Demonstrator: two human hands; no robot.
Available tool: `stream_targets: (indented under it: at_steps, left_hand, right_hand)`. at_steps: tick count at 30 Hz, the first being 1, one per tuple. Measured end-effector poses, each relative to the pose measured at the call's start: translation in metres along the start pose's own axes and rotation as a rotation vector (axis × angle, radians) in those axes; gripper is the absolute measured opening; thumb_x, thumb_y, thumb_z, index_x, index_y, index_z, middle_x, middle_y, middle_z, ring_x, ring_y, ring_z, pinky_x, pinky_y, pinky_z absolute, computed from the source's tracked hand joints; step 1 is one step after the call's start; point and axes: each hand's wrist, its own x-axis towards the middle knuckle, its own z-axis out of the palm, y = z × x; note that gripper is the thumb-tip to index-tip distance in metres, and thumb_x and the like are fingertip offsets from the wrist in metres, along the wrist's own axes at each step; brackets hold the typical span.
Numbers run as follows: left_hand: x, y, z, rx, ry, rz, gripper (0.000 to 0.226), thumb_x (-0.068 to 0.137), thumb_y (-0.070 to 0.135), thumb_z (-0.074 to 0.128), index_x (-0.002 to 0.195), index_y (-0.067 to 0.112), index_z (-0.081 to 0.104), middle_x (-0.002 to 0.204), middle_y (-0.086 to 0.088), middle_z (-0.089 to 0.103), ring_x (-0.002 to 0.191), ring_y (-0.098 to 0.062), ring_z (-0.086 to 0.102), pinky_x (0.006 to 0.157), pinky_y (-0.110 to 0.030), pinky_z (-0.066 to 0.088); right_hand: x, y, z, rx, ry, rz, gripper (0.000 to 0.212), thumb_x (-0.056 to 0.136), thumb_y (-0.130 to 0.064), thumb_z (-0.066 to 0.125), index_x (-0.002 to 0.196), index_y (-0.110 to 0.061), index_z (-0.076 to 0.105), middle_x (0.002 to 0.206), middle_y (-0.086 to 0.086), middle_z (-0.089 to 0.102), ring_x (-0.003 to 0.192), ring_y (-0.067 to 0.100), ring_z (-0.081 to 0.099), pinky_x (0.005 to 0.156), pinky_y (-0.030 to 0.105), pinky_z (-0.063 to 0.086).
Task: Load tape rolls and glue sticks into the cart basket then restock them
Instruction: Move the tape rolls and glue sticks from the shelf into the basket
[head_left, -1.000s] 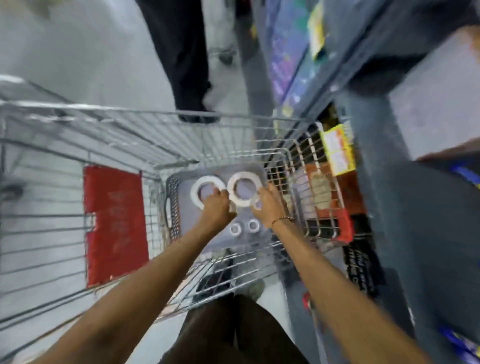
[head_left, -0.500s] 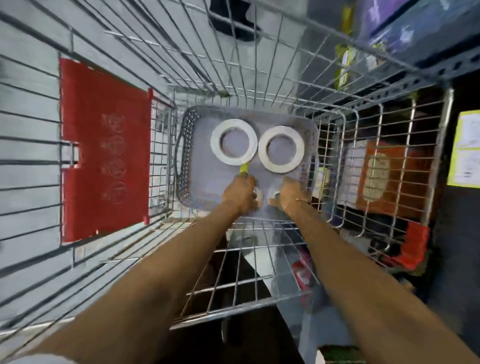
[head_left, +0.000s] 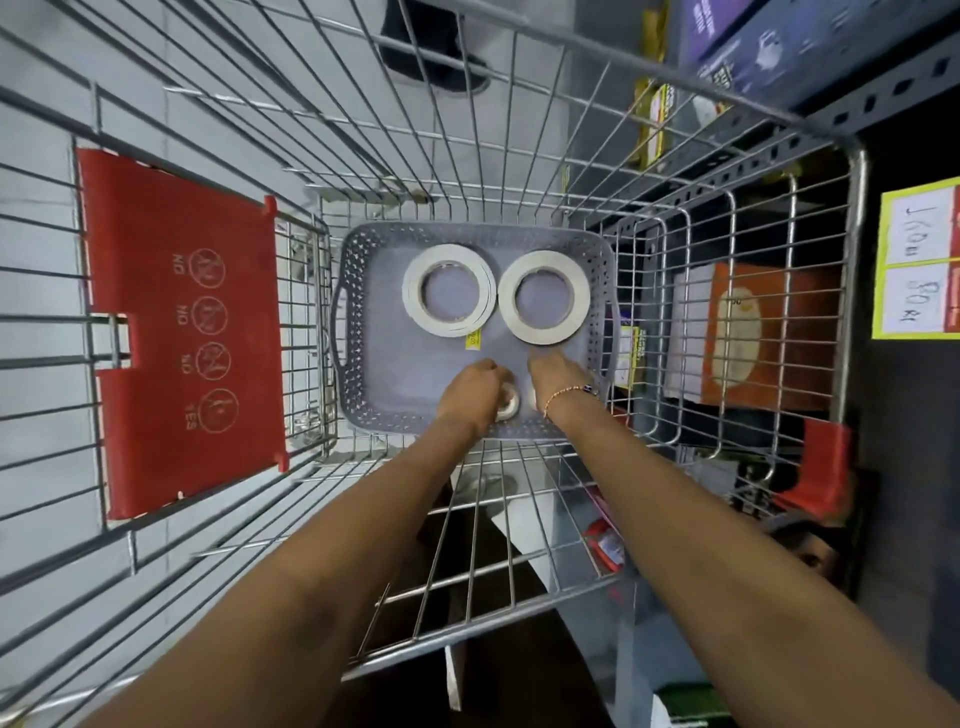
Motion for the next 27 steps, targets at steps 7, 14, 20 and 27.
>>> stream_targets:
  at_steps: [7, 14, 20, 27]
  left_hand:
    - [0.0, 0.003, -0.001, 0.176, -0.025, 0.039, 0.03, 0.086, 0.009, 0.057, 0.116, 0.009, 0.055, 0.116, -0.015, 0.054, 0.107, -0.037, 0.056, 0.085, -0.044, 0.05]
    - [-0.025, 0.042, -0.05, 0.051, 0.095, 0.108, 0.022, 0.095, 0.023, 0.051, 0.101, 0.003, 0.06, 0.108, -0.019, 0.062, 0.1, -0.035, 0.059, 0.081, -0.04, 0.046]
    - [-0.117, 0.2, -0.104, -0.337, 0.428, 0.618, 0.025, 0.1, 0.022, 0.041, 0.083, 0.011, 0.056, 0.073, 0.004, 0.05, 0.067, -0.013, 0.045, 0.06, -0.023, 0.028]
    - [-0.184, 0.331, -0.062, -0.201, 0.065, 0.884, 0.02, 0.093, 0.013, 0.052, 0.109, 0.007, 0.063, 0.105, -0.011, 0.07, 0.093, -0.023, 0.065, 0.082, -0.023, 0.047]
  right_hand:
    - [-0.012, 0.005, -0.01, -0.051, -0.084, -0.003, 0.043, 0.086, -0.007, 0.062, 0.128, -0.003, 0.052, 0.136, 0.018, 0.053, 0.127, 0.032, 0.051, 0.102, 0.038, 0.044]
    - [-0.063, 0.019, -0.06, 0.22, 0.175, 0.094, 0.032, 0.09, -0.001, 0.053, 0.121, -0.002, 0.053, 0.127, 0.025, 0.056, 0.115, 0.036, 0.057, 0.091, 0.038, 0.049]
    - [-0.197, 0.062, -0.089, 0.527, 0.862, 0.275, 0.024, 0.086, 0.0, 0.05, 0.1, -0.009, 0.067, 0.095, 0.018, 0.072, 0.089, 0.035, 0.066, 0.071, 0.037, 0.052]
    - [-0.358, 0.171, -0.036, 0.824, 1.208, 0.627, 0.017, 0.085, -0.001, 0.056, 0.091, -0.008, 0.07, 0.093, 0.017, 0.075, 0.09, 0.035, 0.069, 0.08, 0.041, 0.053]
